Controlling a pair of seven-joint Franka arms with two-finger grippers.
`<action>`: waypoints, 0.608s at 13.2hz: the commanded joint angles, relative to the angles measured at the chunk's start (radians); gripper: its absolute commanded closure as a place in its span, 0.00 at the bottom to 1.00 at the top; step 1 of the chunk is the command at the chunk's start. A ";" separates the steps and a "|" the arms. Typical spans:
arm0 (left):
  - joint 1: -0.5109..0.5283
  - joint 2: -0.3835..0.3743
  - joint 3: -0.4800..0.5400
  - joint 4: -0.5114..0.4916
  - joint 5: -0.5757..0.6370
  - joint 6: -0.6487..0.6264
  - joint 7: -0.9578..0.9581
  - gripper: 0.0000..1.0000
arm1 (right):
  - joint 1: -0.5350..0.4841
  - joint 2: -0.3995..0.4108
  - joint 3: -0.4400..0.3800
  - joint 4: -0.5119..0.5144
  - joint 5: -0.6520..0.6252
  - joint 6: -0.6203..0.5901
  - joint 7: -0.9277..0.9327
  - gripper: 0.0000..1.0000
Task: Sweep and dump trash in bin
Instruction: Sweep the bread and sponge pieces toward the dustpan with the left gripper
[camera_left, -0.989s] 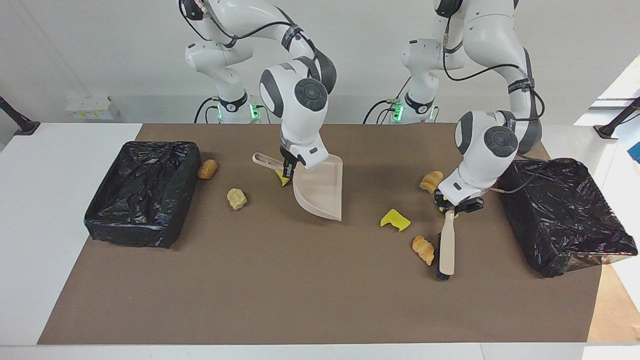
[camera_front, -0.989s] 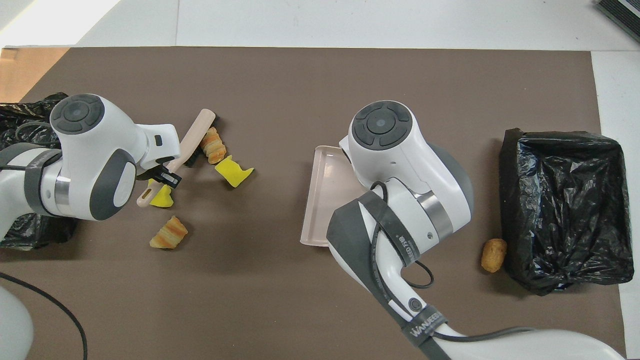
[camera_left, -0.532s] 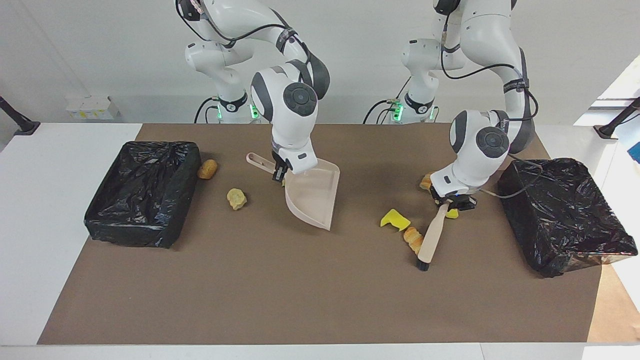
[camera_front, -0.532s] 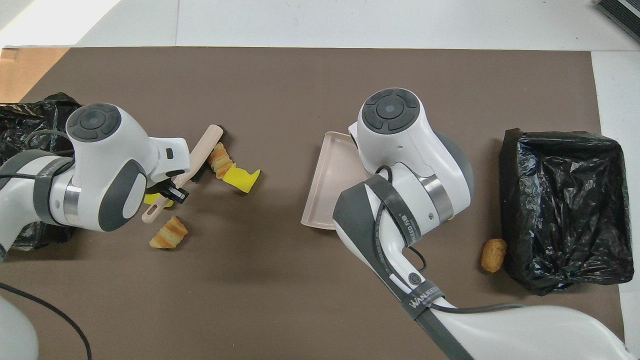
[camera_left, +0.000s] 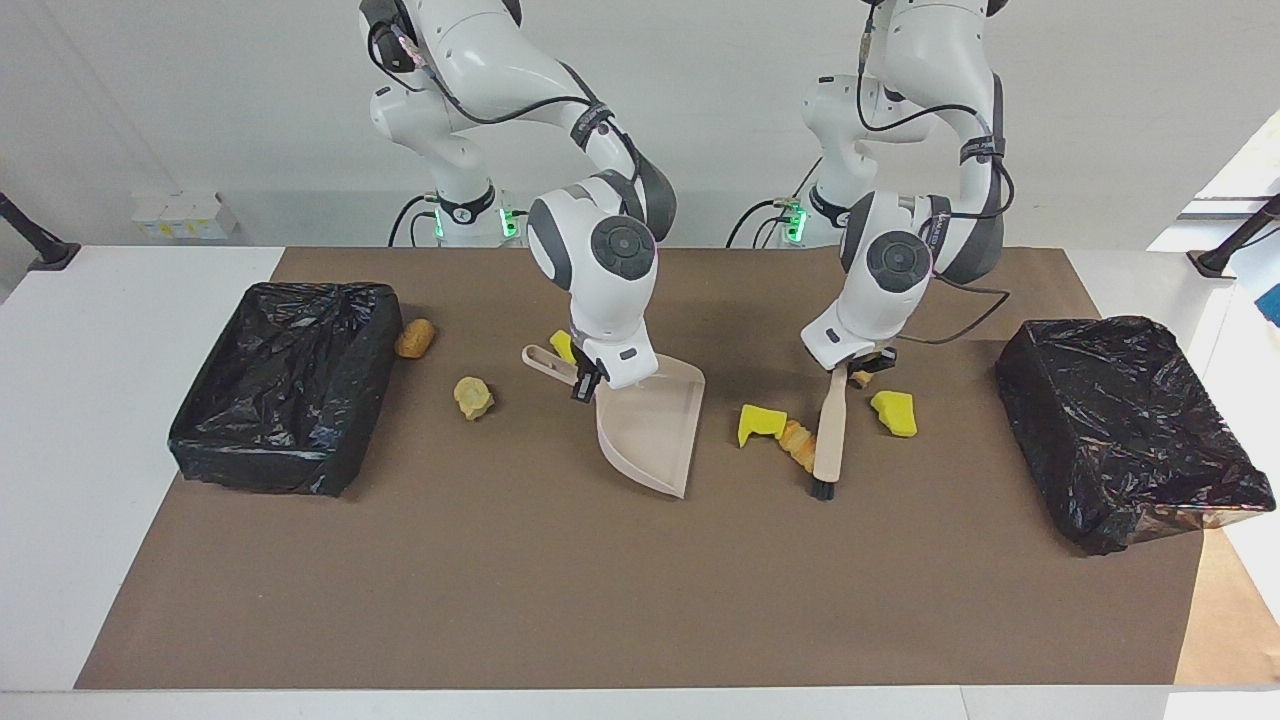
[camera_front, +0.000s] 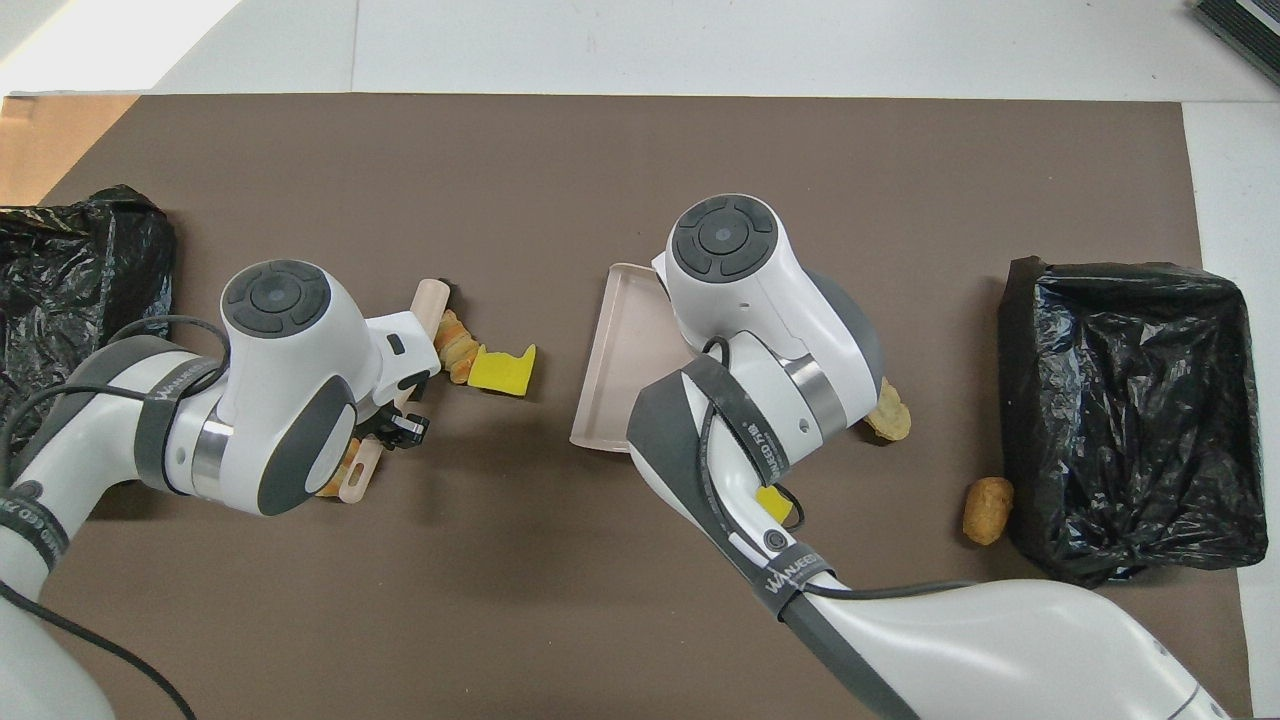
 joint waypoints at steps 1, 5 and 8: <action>-0.074 -0.054 0.011 -0.065 -0.047 0.014 -0.098 1.00 | -0.015 0.009 0.008 0.010 0.035 0.000 0.004 1.00; -0.163 -0.052 0.011 -0.065 -0.140 0.082 -0.175 1.00 | -0.021 0.001 0.008 -0.016 0.012 0.005 -0.002 1.00; -0.254 -0.055 0.011 -0.060 -0.203 0.115 -0.175 1.00 | -0.014 -0.002 0.008 -0.019 0.013 0.002 -0.002 1.00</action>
